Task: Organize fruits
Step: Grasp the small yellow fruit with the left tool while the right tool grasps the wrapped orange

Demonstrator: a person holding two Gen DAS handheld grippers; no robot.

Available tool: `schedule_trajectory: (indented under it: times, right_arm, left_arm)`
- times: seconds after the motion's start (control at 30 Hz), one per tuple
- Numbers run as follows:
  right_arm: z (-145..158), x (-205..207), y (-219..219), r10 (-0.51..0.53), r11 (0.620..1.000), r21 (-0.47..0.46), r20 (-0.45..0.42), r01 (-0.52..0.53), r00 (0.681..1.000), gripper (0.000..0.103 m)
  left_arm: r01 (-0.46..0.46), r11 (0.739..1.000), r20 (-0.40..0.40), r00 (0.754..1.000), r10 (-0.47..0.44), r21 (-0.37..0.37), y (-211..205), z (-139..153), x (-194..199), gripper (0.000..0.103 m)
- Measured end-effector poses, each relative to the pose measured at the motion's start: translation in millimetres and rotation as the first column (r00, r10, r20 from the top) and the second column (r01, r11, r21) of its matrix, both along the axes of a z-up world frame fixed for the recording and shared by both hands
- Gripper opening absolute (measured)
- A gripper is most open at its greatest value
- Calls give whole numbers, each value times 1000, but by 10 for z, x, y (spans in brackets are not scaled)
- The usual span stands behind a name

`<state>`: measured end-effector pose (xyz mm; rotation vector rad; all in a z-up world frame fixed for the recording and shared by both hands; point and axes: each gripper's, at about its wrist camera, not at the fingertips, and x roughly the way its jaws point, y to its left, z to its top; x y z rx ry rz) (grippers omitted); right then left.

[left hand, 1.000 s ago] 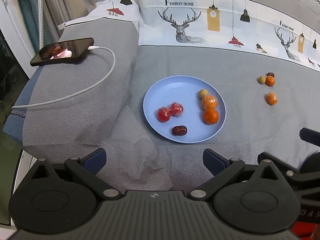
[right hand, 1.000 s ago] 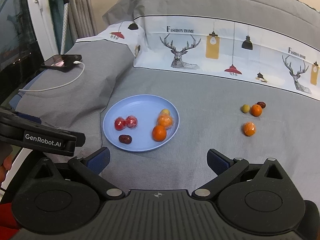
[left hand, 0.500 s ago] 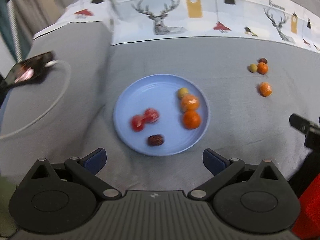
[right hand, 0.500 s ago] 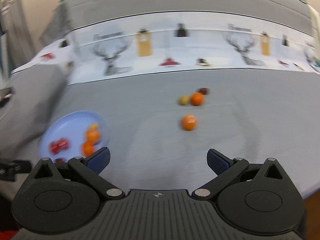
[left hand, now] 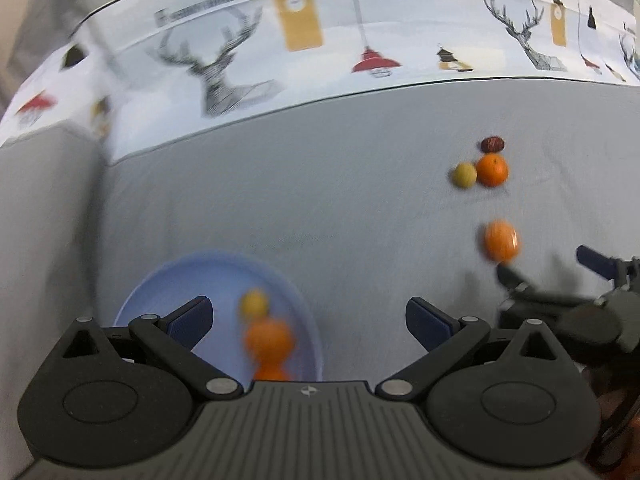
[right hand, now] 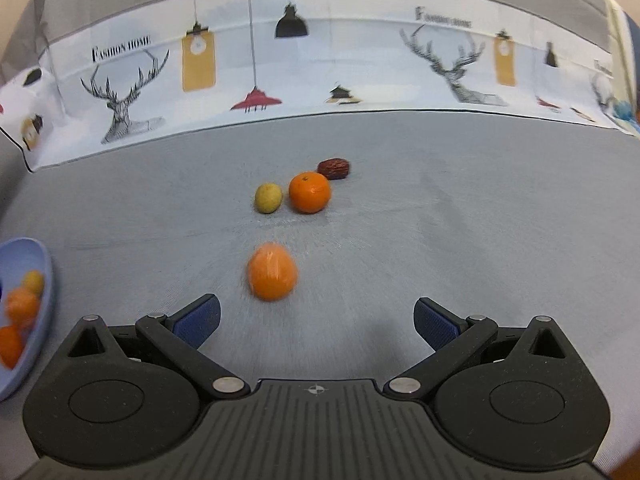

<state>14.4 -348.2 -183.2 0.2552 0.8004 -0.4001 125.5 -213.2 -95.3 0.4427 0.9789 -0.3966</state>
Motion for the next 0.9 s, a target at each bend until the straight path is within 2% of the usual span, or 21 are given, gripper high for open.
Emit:
schedule_trajectory:
  times: [0.13, 0.17, 0.23, 0.27, 0.3, 0.47, 0.53, 0.6, 0.63, 0.67, 0.7, 0.73, 0.8, 0.9]
  right_arm:
    - [-192, 198, -100, 42, 999, 7, 6, -42, 999, 100]
    - [-215, 188, -129, 51, 999, 7, 20, -51, 998, 95]
    - [-210, 120, -149, 60, 998, -36, 45, -58, 997, 76]
    - [-198, 103, -185, 42, 997, -63, 51, -39, 998, 42]
    - [-194, 96, -254, 2, 997, -71, 50, 2, 999, 35]
    - [-238, 48, -594, -201, 975, -90, 50, 205, 978, 35]
    - [-258, 45, -656, -222, 972, -70, 58, 226, 973, 35]
    - [-281, 78, -640, -215, 972, -89, 55, 219, 975, 36]
    - [-289, 86, -635, -214, 971, -96, 56, 218, 975, 36]
    - [-300, 104, -635, -211, 971, -103, 60, 216, 976, 37]
    - [-305, 123, -641, -209, 971, -109, 62, 215, 976, 38]
    - [-308, 144, -650, -208, 970, -113, 64, 214, 976, 38]
    - [-302, 140, -665, -213, 970, -102, 75, 220, 974, 35]
    - [-279, 91, -685, -228, 967, -91, 99, 237, 968, 35]
  left_arm:
    - [76, 997, -15, 997, -76, 1, -528, -217, 321, 103]
    - [99, 995, -13, 995, -99, 0, -661, -276, 380, 103]
    - [137, 990, -9, 990, -137, 13, -937, -413, 478, 103]
    - [157, 988, -17, 988, -157, 15, -1071, -490, 528, 103]
    - [172, 985, -27, 985, -171, 18, -1187, -560, 570, 103]
    - [241, 970, -58, 969, -239, 29, -1607, -852, 687, 103]
    - [270, 962, -69, 961, -267, 31, -1701, -923, 699, 103]
    - [295, 955, -53, 954, -294, 22, -1756, -949, 689, 101]
    - [313, 950, -50, 949, -312, 8, -1765, -944, 683, 92]
    - [333, 943, -56, 941, -333, -18, -1767, -928, 673, 72]
    - [347, 936, -72, 934, -350, -57, -1761, -899, 660, 58]
    - [358, 930, -86, 927, -364, -82, -1759, -878, 646, 26]
    - [375, 922, -84, 920, -383, -93, -1741, -831, 581, 26]
    - [359, 929, -51, 930, -364, -88, -1582, -698, 451, 26]
